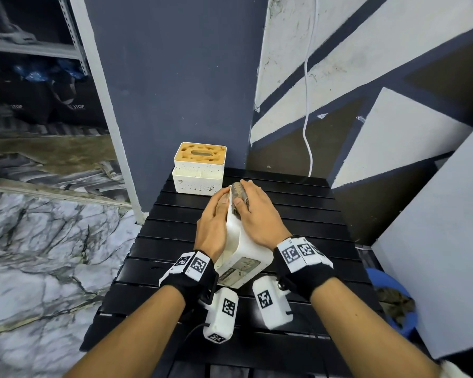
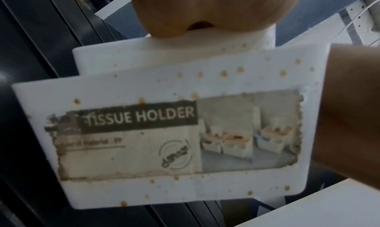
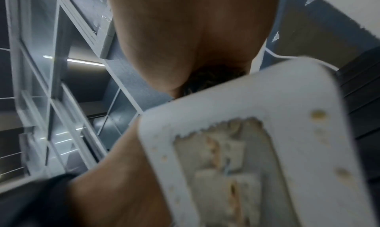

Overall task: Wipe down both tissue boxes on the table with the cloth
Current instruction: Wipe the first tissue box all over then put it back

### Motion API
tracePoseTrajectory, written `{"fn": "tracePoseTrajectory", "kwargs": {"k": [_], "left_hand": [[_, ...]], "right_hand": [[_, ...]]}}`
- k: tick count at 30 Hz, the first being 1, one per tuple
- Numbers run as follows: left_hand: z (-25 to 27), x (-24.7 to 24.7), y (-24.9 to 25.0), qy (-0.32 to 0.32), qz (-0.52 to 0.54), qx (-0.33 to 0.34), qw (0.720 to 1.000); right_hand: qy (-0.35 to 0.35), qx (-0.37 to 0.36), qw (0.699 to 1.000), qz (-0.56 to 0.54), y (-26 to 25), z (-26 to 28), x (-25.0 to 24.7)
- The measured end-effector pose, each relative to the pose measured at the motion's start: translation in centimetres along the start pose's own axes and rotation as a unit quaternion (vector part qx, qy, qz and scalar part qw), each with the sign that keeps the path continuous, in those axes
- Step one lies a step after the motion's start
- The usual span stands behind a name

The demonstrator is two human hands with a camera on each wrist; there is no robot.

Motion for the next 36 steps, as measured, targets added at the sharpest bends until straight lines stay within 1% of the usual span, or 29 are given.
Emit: {"fn": "tracePoseTrajectory", "kwargs": {"k": [3,5,7,9,11,14,18,19,20,21,23,24,25,26,28,30,32,34,36], "left_hand": [[0.0,-0.3,-0.1,0.005,0.004,-0.001,1.000],[0.0,-0.2,-0.4,0.000,0.003,-0.008,1.000],[0.1,0.0,-0.4,-0.010,0.000,-0.012,1.000],[0.2,0.3,-0.1,-0.013,-0.013,-0.005,1.000],[0.1,0.5,0.1,-0.016,-0.025,0.001,1.000],[-0.1,0.3,-0.2,-0.011,-0.032,-0.003,0.999],[-0.1,0.1,-0.1,-0.017,-0.058,-0.016,0.998],[-0.1,0.2,0.0,-0.027,-0.054,-0.033,0.998],[-0.3,0.3,-0.1,-0.036,-0.042,-0.064,0.996],[-0.5,0.4,-0.3,-0.039,-0.016,-0.109,0.993],[-0.4,0.3,-1.1,-0.044,0.024,-0.223,0.974],[0.0,0.3,-1.4,-0.058,0.017,-0.272,0.960],[0.4,0.5,-1.6,-0.072,0.013,-0.304,0.950],[0.6,0.5,-1.5,-0.076,0.014,-0.317,0.945],[0.3,0.4,-1.6,-0.057,0.025,-0.313,0.948],[0.3,0.4,-1.4,-0.044,0.038,-0.290,0.955],[0.7,0.9,-0.9,-0.061,0.044,-0.274,0.959],[0.8,1.0,-0.3,-0.065,0.051,-0.254,0.964],[0.6,0.9,0.4,-0.050,0.072,-0.218,0.972]], "right_hand": [[0.010,-0.040,0.999,-0.008,-1.5,3.5,0.0],[0.004,-0.047,0.999,-0.006,-1.9,6.1,-0.1],[0.000,-0.047,0.999,0.000,-2.0,6.7,-0.2],[-0.001,-0.035,0.999,-0.003,-1.8,5.3,-0.5],[-0.003,-0.028,1.000,-0.003,-1.5,2.6,-0.8],[-0.027,0.008,1.000,-0.003,-0.3,-0.9,-0.6],[-0.063,0.043,0.997,-0.003,1.2,-2.3,-0.6],[-0.070,0.051,0.996,-0.005,1.4,-2.2,-0.9],[-0.079,0.060,0.995,-0.009,1.6,-1.9,-1.2],[-0.087,0.067,0.994,-0.014,1.8,-1.7,-1.5],[-0.092,0.072,0.993,-0.025,1.9,-1.0,-2.3],[-0.089,0.070,0.993,-0.031,1.8,-0.6,-2.5],[-0.083,0.065,0.994,-0.039,1.6,-0.1,-2.7],[-0.077,0.059,0.994,-0.048,1.4,0.3,-2.7],[-0.066,0.038,0.996,-0.056,1.1,1.2,-2.4],[-0.054,0.011,0.998,-0.041,0.8,1.8,-2.3],[-0.035,-0.013,0.999,-0.024,0.5,2.1,-2.6],[-0.006,-0.034,0.999,-0.011,0.1,2.1,-3.4],[0.026,-0.045,0.999,-0.013,-0.3,1.9,-4.6]]}}
Point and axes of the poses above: each hand's wrist, its own z-axis away from the middle knuckle, its own x-axis out of the palm, y = z × x, the point moved 10 cm from there along -z, towards the middle knuckle, and after that the axes turned 9 degrees about y, right-handed, at the moved point
